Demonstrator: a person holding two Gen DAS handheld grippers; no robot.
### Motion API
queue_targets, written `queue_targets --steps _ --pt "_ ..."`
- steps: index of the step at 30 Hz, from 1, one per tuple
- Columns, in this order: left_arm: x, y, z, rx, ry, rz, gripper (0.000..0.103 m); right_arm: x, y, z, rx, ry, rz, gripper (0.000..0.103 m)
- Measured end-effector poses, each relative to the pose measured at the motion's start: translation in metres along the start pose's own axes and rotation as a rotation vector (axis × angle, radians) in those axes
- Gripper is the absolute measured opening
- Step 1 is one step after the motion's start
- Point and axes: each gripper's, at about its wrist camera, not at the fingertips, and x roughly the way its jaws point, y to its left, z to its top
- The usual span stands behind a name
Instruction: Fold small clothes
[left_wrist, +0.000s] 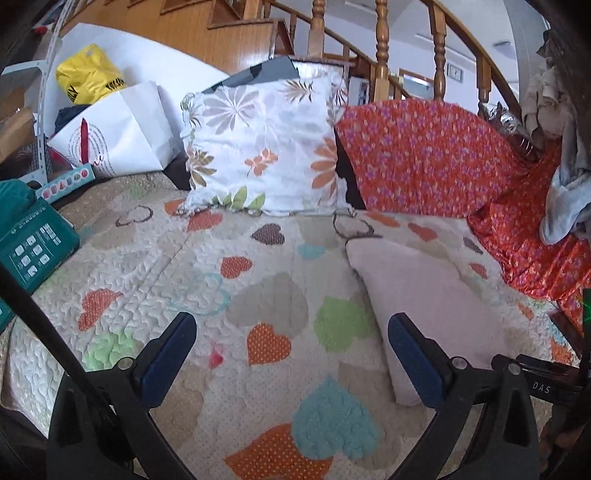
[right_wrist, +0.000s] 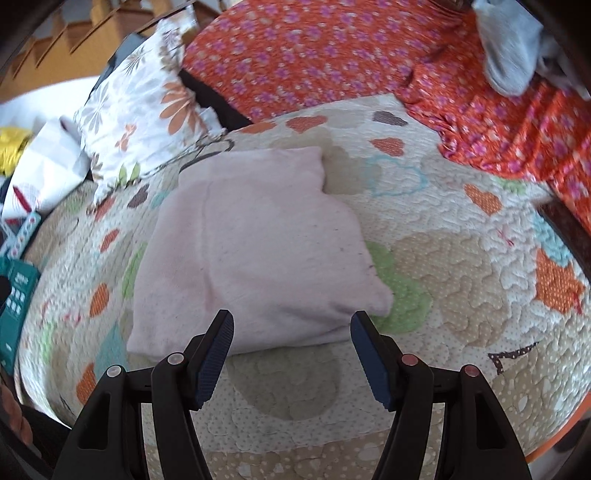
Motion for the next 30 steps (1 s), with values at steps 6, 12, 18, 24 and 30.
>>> queue_targets --steps 6,12,18,24,30 --pt "0.019 -0.002 -0.009 0.003 0.102 0.021 0.103 0.005 0.008 -0.003 -0.044 0.023 -0.015 0.073" --pt "0.028 -0.006 -0.016 0.031 0.147 0.053 0.103 0.008 0.012 -0.004 -0.072 0.035 -0.038 0.074" --pt "0.032 -0.007 -0.019 0.041 0.174 0.055 0.103 0.010 0.019 -0.005 -0.111 0.043 -0.048 0.074" --pt "0.033 -0.007 -0.020 0.044 0.181 0.056 0.103 0.011 0.021 -0.007 -0.125 0.045 -0.054 0.076" --pt "0.034 -0.007 -0.020 0.051 0.175 0.080 0.103 0.013 0.019 -0.007 -0.118 0.048 -0.065 0.077"
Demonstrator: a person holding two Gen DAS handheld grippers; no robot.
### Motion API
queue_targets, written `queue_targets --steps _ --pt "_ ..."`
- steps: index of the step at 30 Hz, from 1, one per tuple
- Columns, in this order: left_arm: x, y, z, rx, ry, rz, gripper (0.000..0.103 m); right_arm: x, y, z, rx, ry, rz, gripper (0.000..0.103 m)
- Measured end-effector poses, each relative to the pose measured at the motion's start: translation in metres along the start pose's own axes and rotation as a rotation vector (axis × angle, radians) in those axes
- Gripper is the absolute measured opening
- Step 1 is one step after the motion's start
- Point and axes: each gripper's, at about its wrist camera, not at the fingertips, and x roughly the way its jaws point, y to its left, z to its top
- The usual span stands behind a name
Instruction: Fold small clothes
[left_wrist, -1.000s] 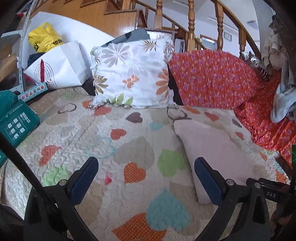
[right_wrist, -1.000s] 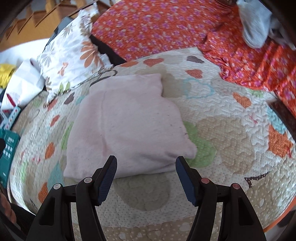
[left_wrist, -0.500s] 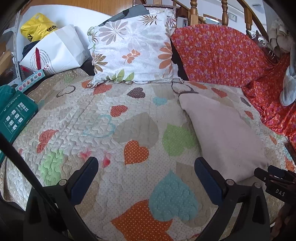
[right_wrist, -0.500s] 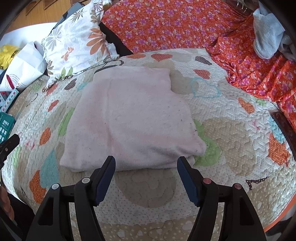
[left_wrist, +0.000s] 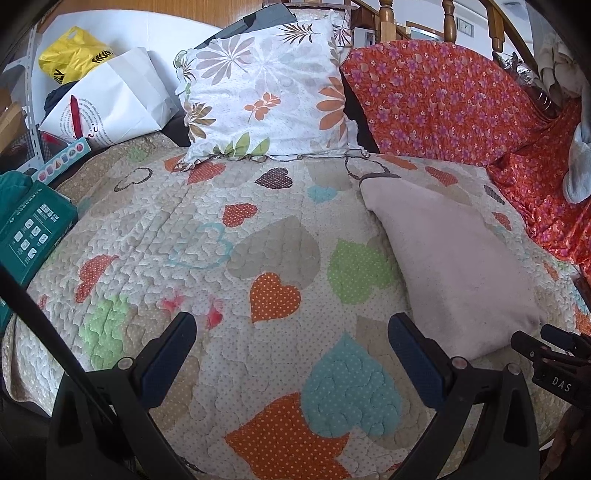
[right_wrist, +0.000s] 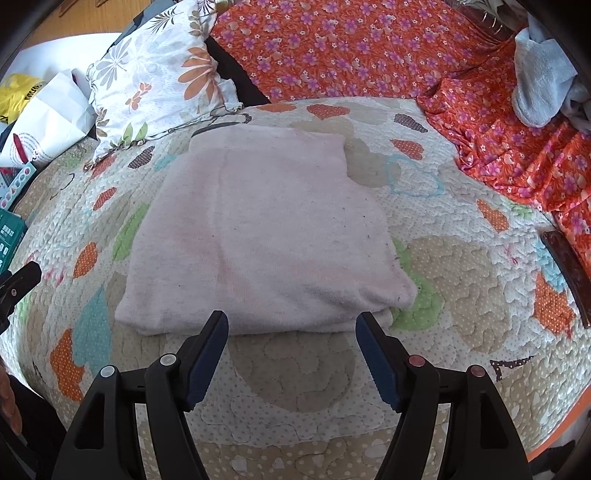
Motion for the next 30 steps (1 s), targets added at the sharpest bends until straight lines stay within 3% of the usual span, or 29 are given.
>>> queue_targets --steps 5,8,12,19,25,30 --pt "-0.004 -0.004 0.005 0.034 -0.025 0.097 0.103 0.001 -0.002 0.001 0.000 0.004 -0.002 0.078" --pt "-0.009 -0.011 0.005 0.079 -0.052 0.118 0.103 0.002 -0.002 0.001 -0.007 0.000 -0.008 0.078" --pt "-0.016 -0.018 0.005 0.106 -0.068 0.097 0.103 0.000 0.000 0.001 -0.015 -0.007 -0.020 0.078" --pt "-0.032 -0.012 0.009 0.051 -0.127 -0.023 0.103 -0.005 -0.004 0.002 0.001 -0.029 -0.036 0.078" --pt "-0.042 -0.012 0.009 0.051 -0.188 -0.064 0.103 -0.008 -0.003 0.003 -0.003 -0.048 -0.045 0.078" --pt "-0.037 -0.020 0.005 0.091 -0.160 -0.063 0.103 -0.010 0.004 0.003 -0.040 -0.063 -0.070 0.078"
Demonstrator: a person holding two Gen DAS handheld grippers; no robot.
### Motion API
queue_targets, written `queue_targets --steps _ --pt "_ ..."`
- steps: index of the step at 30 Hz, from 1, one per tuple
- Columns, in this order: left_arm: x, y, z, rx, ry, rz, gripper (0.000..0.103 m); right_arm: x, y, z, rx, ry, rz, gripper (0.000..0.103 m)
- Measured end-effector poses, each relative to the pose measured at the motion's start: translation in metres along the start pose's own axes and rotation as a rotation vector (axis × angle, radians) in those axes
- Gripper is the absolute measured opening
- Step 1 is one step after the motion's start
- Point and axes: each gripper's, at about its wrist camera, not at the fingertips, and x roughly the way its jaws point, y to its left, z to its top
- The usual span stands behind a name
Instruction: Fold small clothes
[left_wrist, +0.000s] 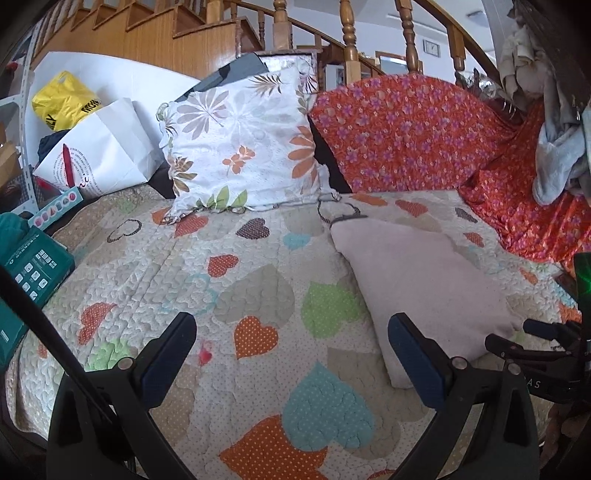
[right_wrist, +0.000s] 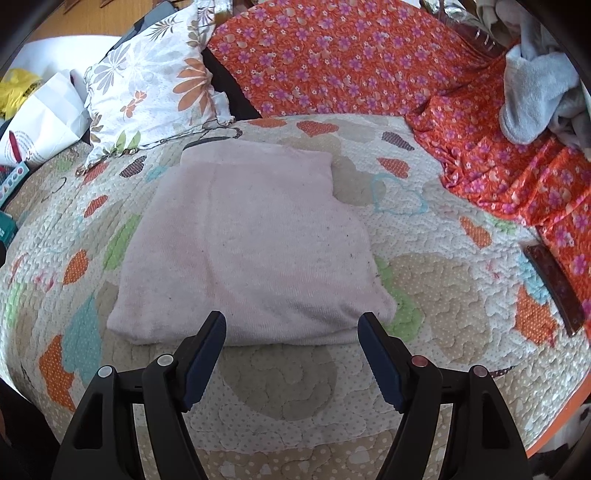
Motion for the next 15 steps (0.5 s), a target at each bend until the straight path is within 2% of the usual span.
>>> queue_targets --steps 5,15 --pt "0.014 -0.003 -0.005 0.010 0.090 -0.030 0.103 0.000 0.005 -0.001 -0.027 0.000 -0.013 0.079" --pt "0.038 0.003 -0.016 -0.027 0.232 0.000 0.103 0.000 0.000 0.000 -0.006 0.001 -0.023 0.080"
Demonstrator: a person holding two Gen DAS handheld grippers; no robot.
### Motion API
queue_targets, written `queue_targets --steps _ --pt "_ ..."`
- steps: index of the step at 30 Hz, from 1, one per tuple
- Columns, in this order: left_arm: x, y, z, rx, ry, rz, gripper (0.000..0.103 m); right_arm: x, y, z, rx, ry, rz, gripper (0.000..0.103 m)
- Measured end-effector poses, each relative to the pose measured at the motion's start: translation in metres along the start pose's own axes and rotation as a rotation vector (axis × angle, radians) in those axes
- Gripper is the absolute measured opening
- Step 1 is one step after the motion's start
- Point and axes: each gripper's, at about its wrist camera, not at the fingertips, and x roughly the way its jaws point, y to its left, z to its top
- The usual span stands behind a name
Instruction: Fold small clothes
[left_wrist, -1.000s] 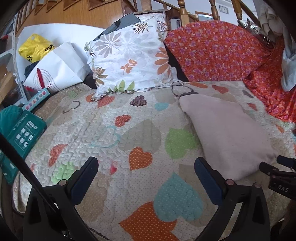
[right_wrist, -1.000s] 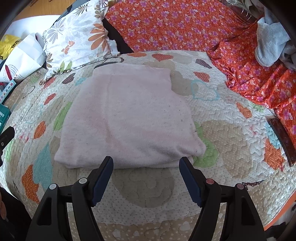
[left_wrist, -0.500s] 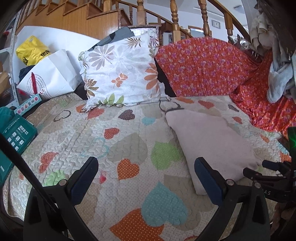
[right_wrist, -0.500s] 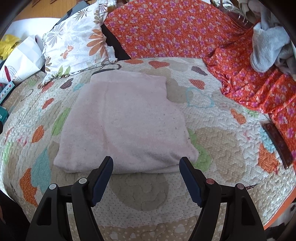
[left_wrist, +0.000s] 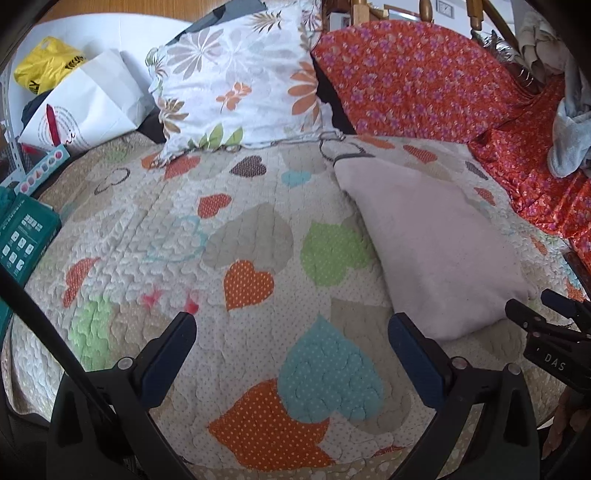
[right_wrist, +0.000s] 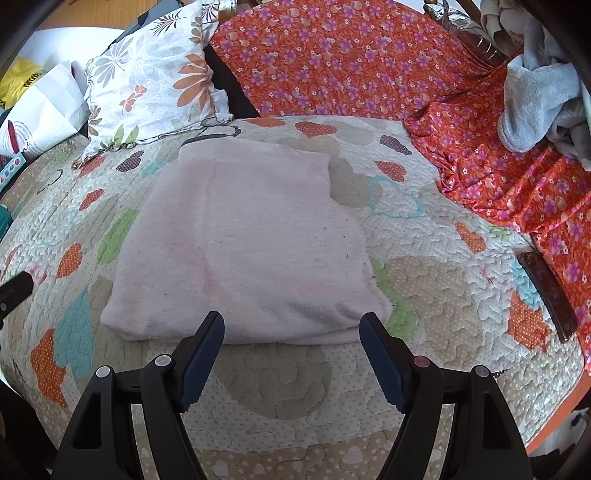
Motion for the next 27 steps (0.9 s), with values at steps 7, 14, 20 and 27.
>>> queue_targets --steps 7,14,20,27 --pt "0.003 -0.002 -0.002 0.001 0.022 0.001 0.103 0.000 0.000 0.000 -0.009 0.000 -0.001 0.081" --pt "0.010 -0.002 -0.003 -0.002 0.047 -0.008 0.103 0.001 0.003 0.001 -0.017 0.002 -0.007 0.082" --pt "0.010 -0.003 -0.005 -0.001 0.056 -0.021 0.103 -0.002 0.003 0.001 -0.001 -0.011 -0.005 0.083" --pt "0.016 -0.001 -0.006 -0.025 0.089 -0.045 0.103 -0.003 0.003 0.001 0.001 -0.017 -0.009 0.083"
